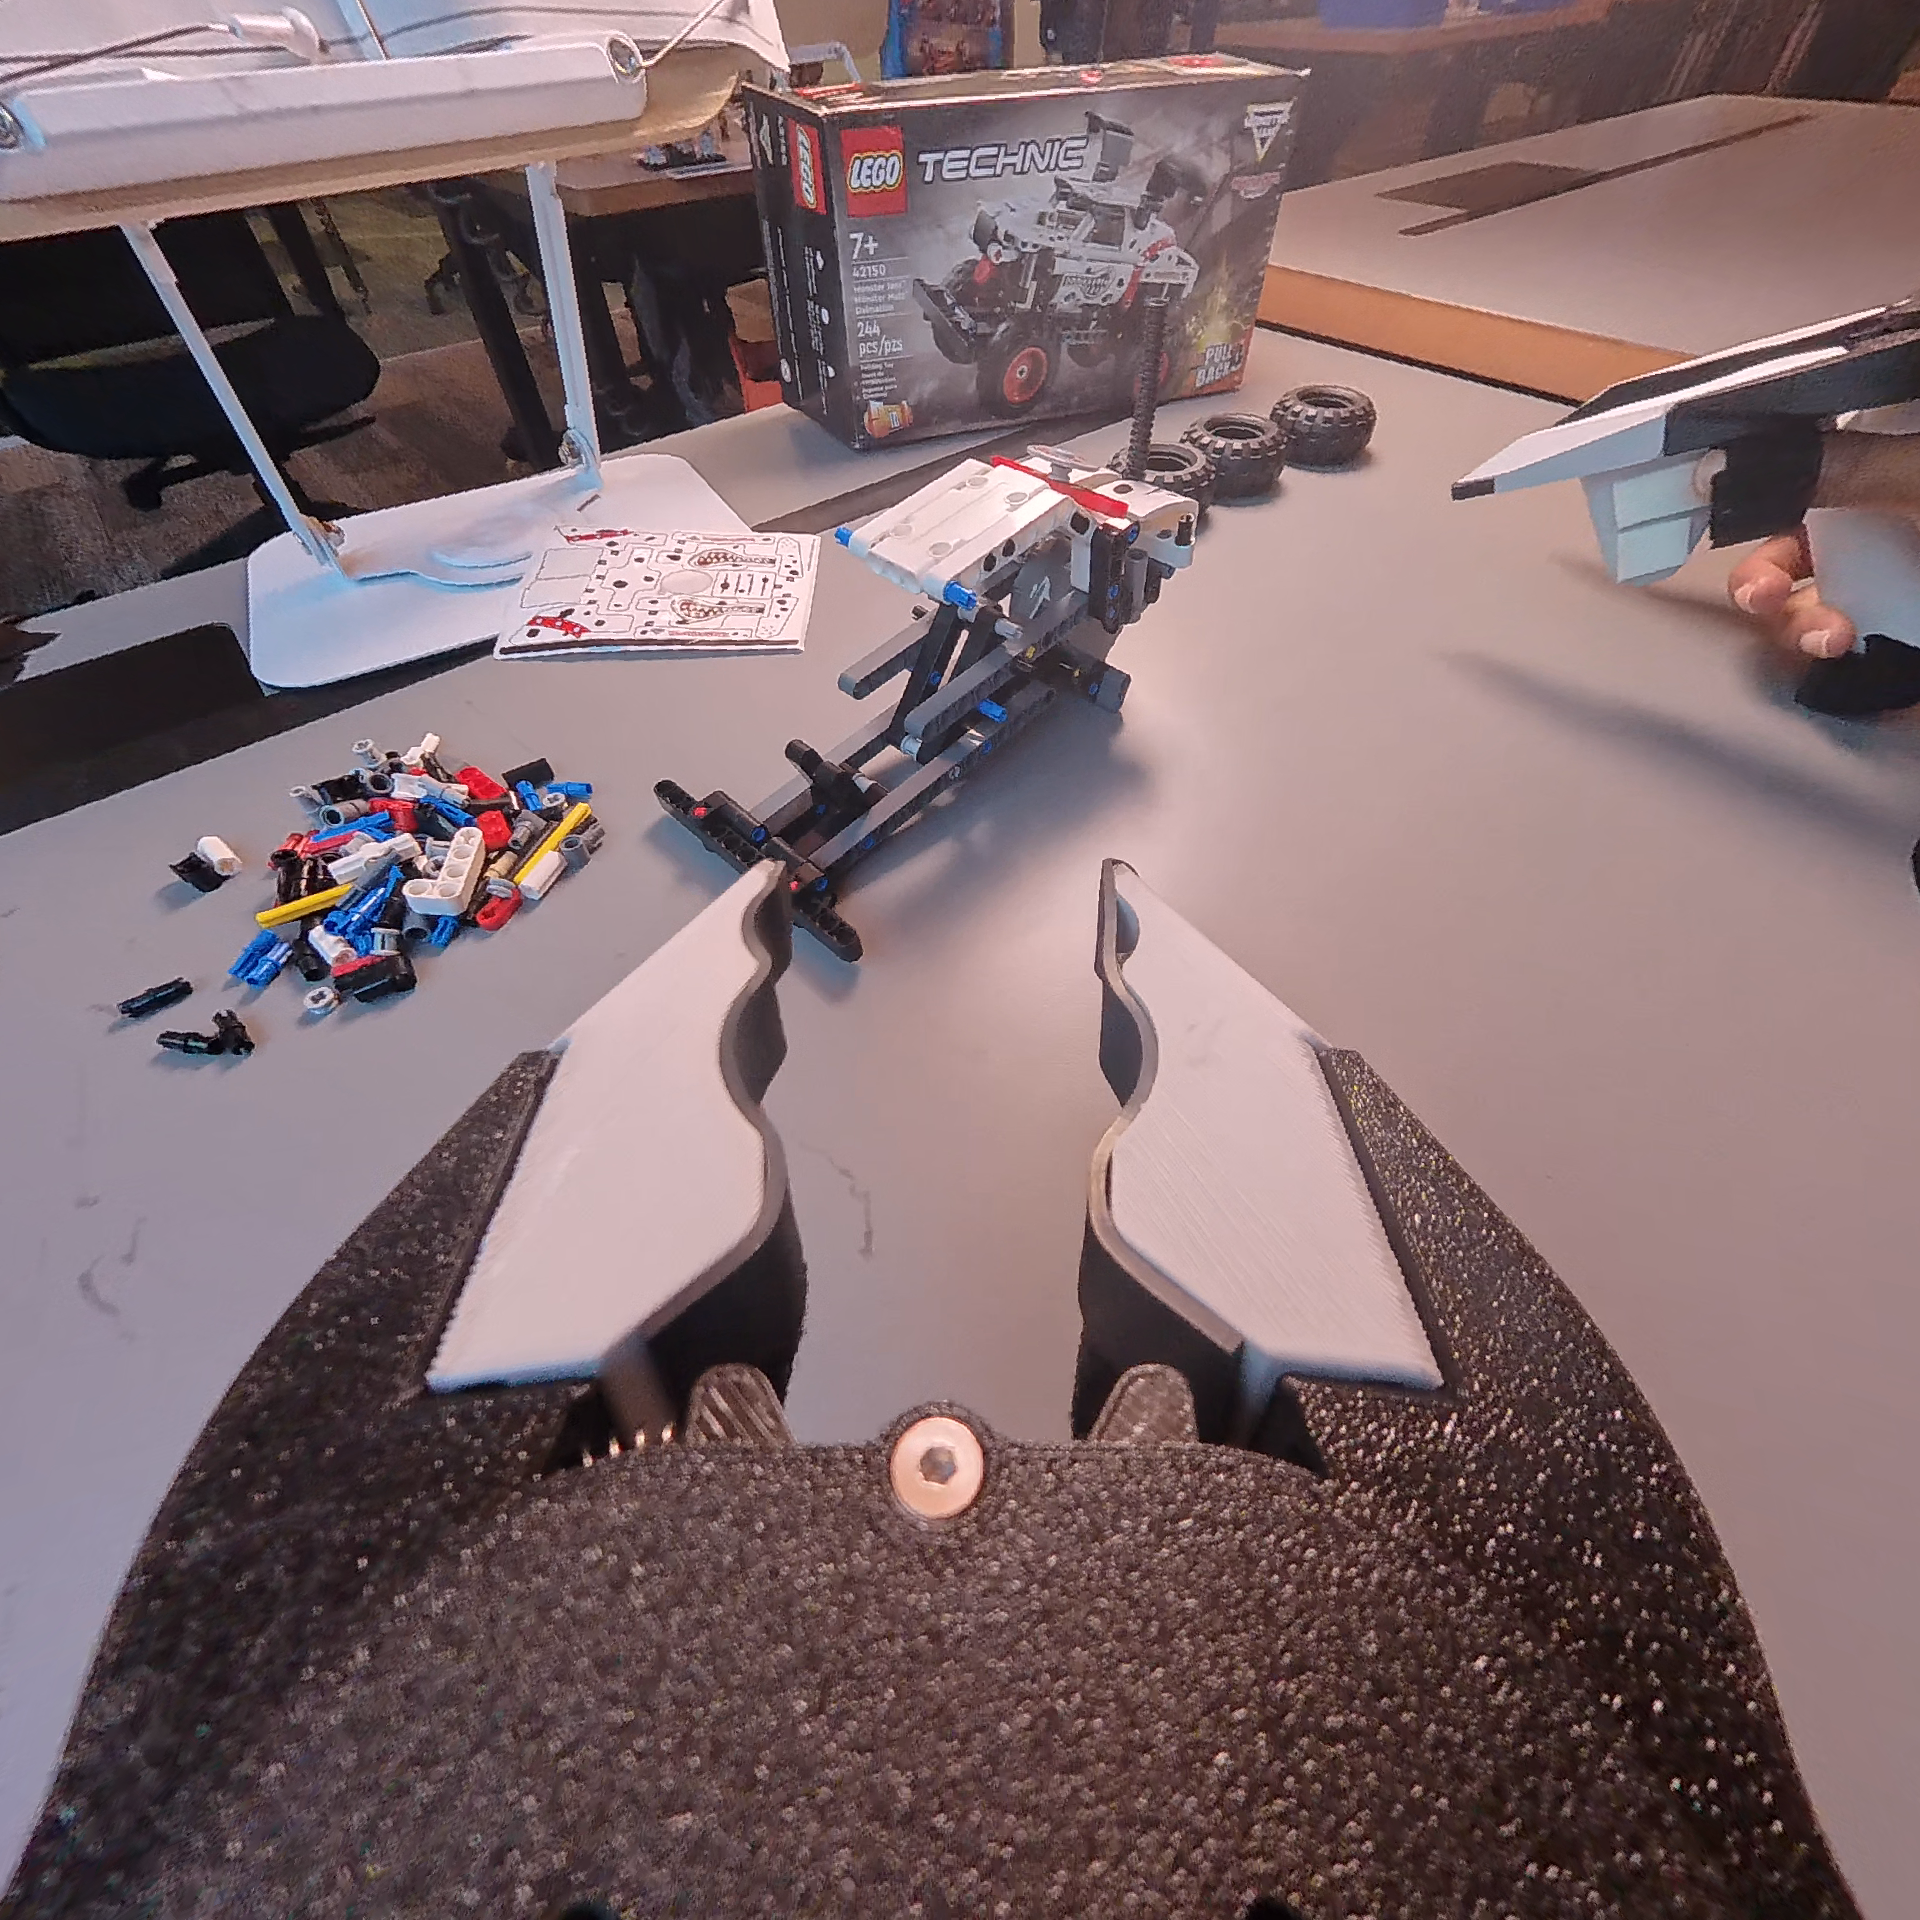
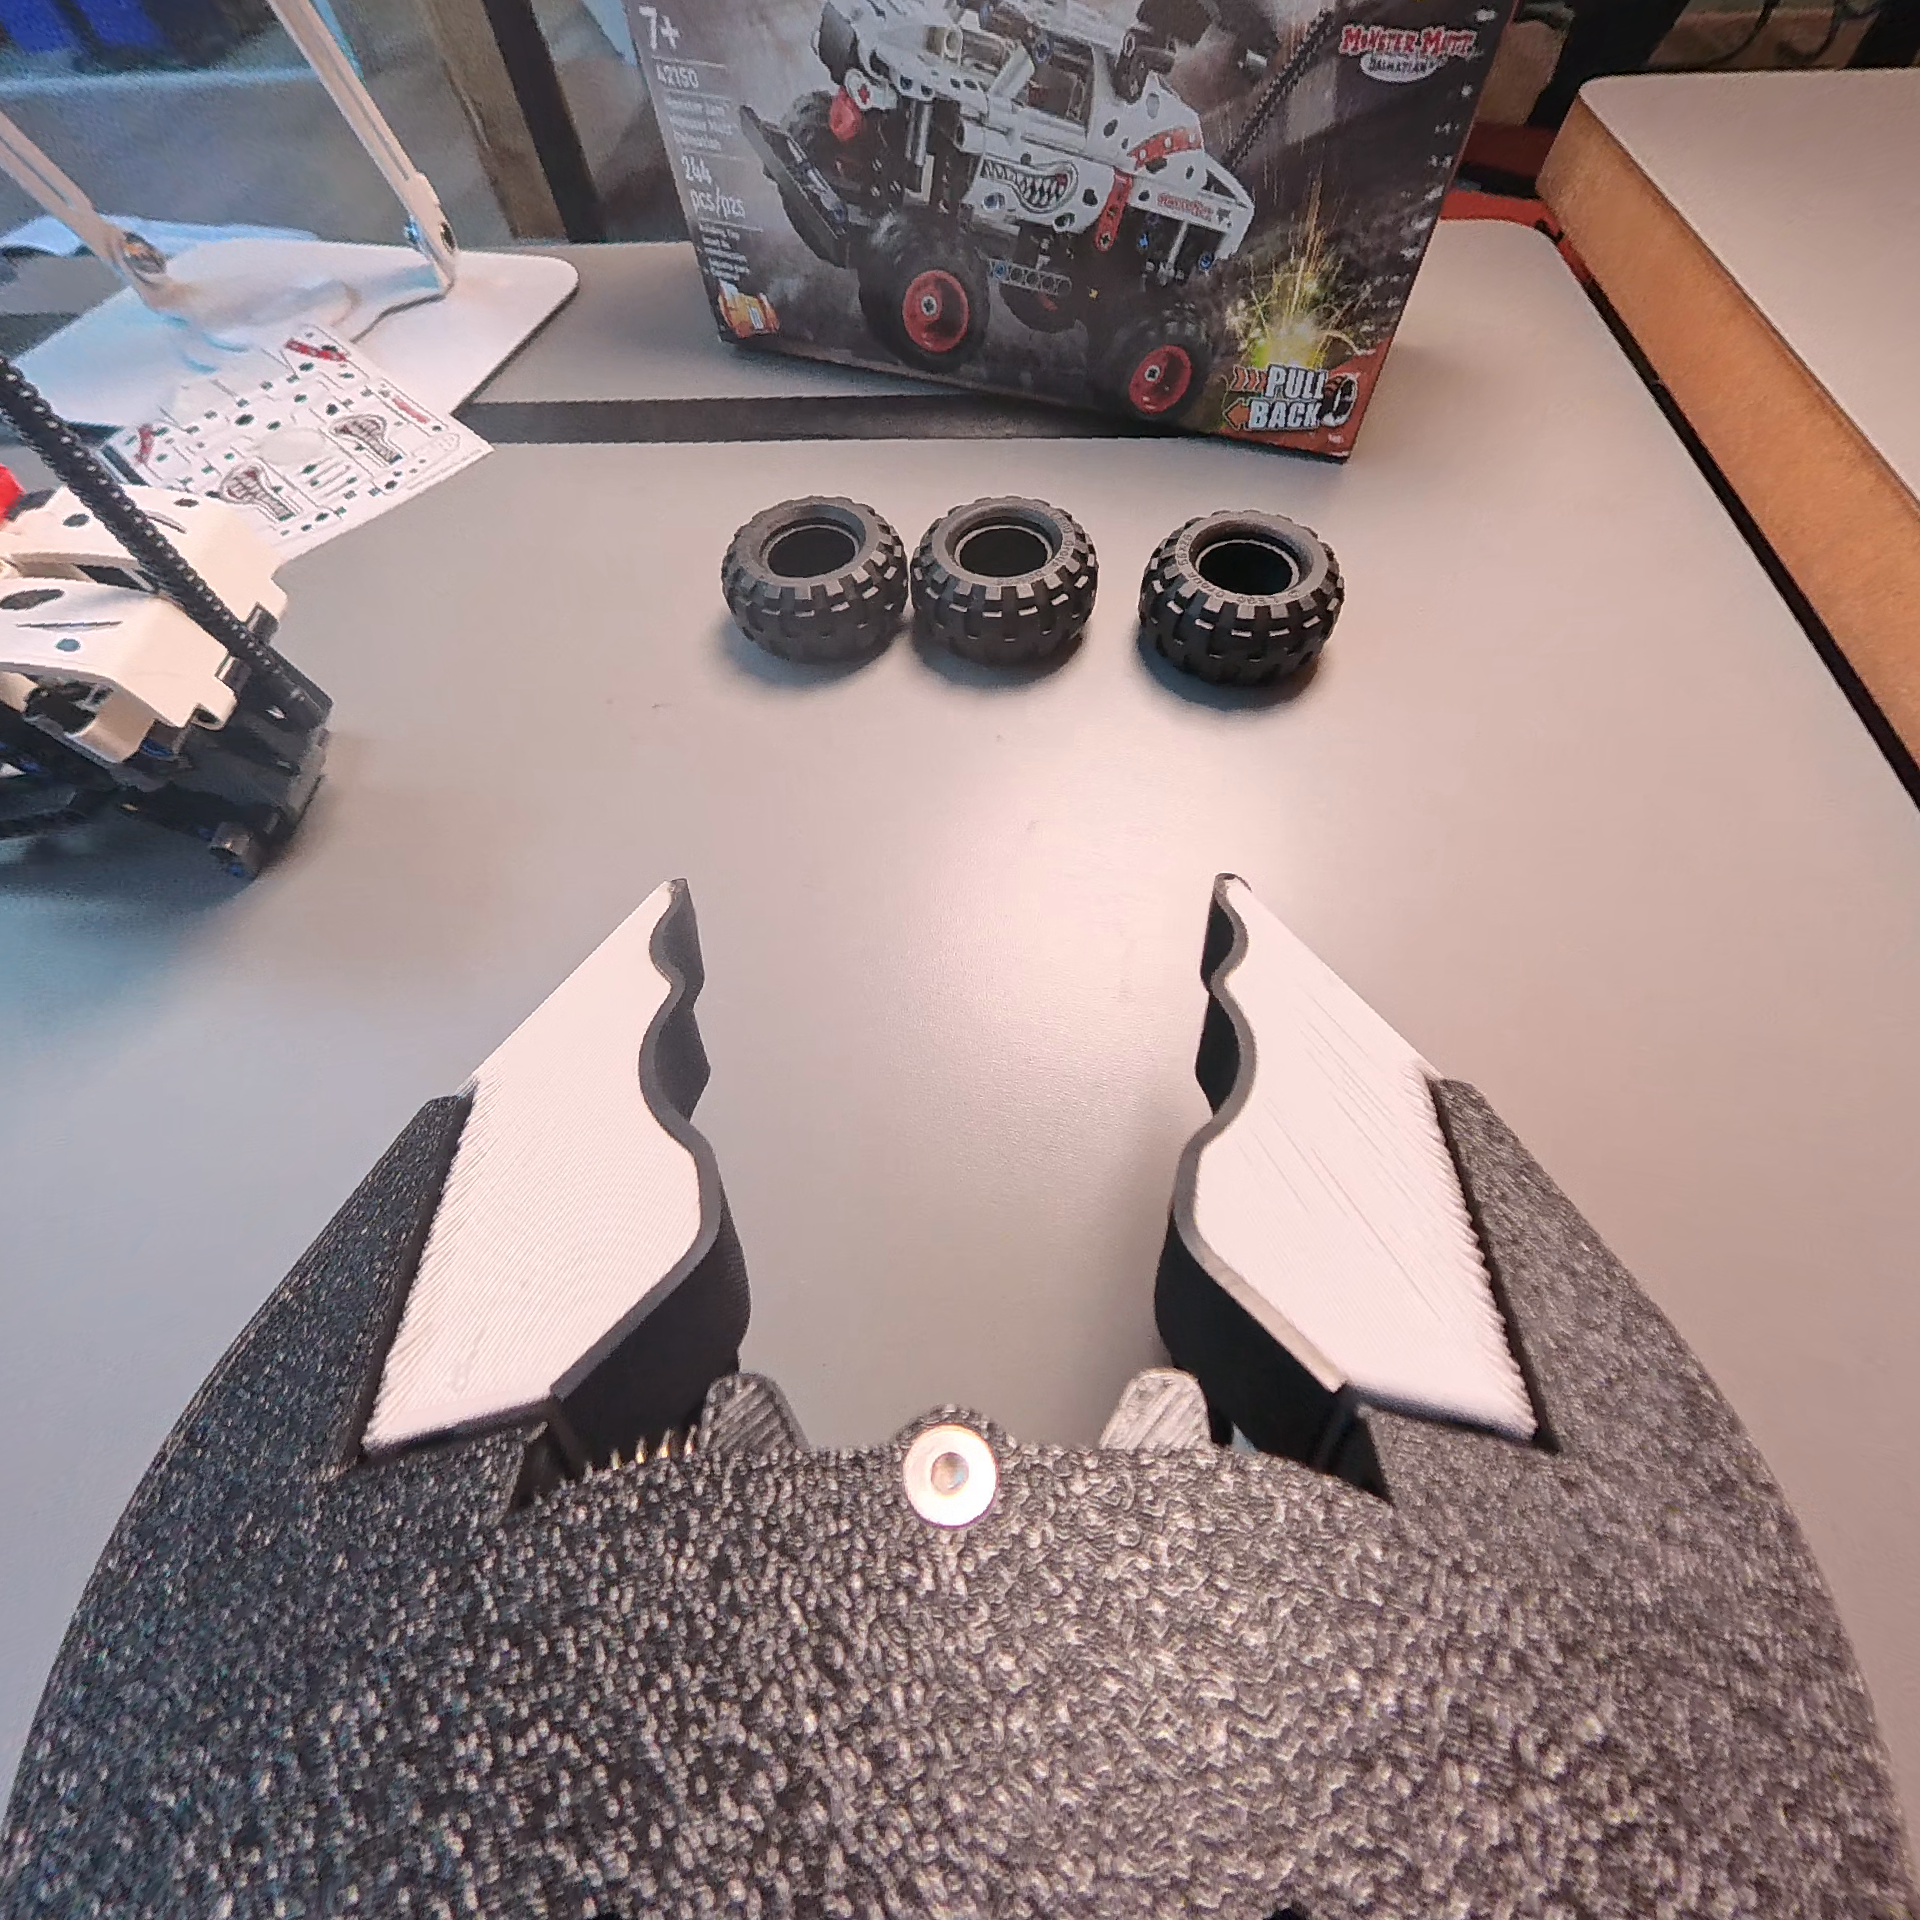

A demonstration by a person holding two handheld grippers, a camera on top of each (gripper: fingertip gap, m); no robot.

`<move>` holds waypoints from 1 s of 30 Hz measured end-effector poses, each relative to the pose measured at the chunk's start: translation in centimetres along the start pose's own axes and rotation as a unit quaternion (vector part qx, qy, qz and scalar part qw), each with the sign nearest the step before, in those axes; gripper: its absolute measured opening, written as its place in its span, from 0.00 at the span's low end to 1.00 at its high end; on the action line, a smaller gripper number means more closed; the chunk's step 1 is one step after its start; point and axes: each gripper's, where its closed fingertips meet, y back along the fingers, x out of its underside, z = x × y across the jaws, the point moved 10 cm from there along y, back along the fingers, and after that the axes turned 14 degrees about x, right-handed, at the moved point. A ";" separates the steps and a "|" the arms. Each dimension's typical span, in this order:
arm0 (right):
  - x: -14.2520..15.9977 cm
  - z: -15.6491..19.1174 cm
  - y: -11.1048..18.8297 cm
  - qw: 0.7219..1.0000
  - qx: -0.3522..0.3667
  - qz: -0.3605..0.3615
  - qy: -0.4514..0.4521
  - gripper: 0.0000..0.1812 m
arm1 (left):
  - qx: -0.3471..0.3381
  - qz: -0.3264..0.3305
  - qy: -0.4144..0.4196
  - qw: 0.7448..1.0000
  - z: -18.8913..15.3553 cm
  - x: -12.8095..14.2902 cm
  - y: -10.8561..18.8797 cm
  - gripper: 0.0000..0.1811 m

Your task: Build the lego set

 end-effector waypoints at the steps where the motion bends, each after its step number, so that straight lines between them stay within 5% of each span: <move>1: 0.0 0.0 0.0 1.000 0.001 -0.001 0.001 0.53 | -0.001 0.000 0.000 1.000 0.0 0.0 0.0 0.33; 20: 0.1 1.2 0.3 0.999 0.011 -0.011 0.042 0.53 | -0.007 -0.007 0.001 1.000 0.1 -0.6 0.8 0.40; 26: 0.0 1.2 0.3 0.999 0.009 -0.014 0.047 0.52 | 0.008 -0.010 0.006 1.000 -0.1 -0.6 0.7 0.36; 30: -1.4 -1.0 -1.3 0.996 0.023 -0.027 0.087 0.37 | 0.023 -0.008 0.006 1.000 -0.6 -0.7 0.4 0.33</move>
